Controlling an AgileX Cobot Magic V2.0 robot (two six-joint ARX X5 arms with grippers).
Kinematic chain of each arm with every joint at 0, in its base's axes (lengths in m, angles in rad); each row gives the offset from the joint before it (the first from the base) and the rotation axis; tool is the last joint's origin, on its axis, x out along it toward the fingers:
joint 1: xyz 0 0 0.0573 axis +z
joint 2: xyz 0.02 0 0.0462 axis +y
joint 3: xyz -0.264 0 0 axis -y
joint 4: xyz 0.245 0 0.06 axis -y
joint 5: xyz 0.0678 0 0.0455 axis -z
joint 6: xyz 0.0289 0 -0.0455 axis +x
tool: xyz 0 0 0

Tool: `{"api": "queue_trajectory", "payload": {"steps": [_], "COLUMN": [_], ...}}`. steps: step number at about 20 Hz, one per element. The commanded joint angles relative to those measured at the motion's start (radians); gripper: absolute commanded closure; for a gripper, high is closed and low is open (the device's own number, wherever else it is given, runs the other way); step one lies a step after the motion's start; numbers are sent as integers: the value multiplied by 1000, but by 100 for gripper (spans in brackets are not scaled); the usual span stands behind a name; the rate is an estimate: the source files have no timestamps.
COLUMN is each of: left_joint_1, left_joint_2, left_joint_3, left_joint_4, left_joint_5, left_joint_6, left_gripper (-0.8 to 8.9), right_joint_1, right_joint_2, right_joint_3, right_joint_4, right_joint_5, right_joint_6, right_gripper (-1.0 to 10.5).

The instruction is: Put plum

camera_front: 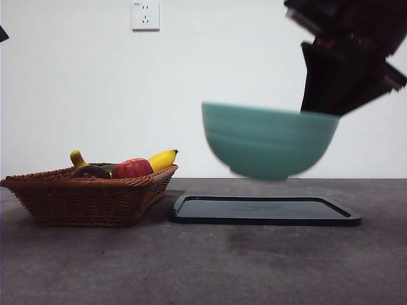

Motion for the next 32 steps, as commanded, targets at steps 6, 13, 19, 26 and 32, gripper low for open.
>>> {"api": "queue_trajectory", "payload": {"steps": [6,13,19,26,32], "left_joint_1": [-5,-5,-5,-5,-5], "left_joint_2": [5,5,5,5,5], "left_joint_3": [11,11,11,11,11], "left_joint_4": [5,5,5,4,5], "left_joint_5": [6,6,6,6,6], "left_joint_6": [11,11,11,11,11], "left_gripper": [381,381,381,381,381], "right_joint_1": [42,55,66,67,66], "right_joint_2": [98,180,195,196,85], "right_joint_3": [-75,-76,-76,-74,-8], "right_joint_4": [103,139,138,139,96], "right_joint_5": [47,60,72,85,132], "right_joint_6": [41,40,40,50,52], "right_gripper": [938,938,936,748,738]}}
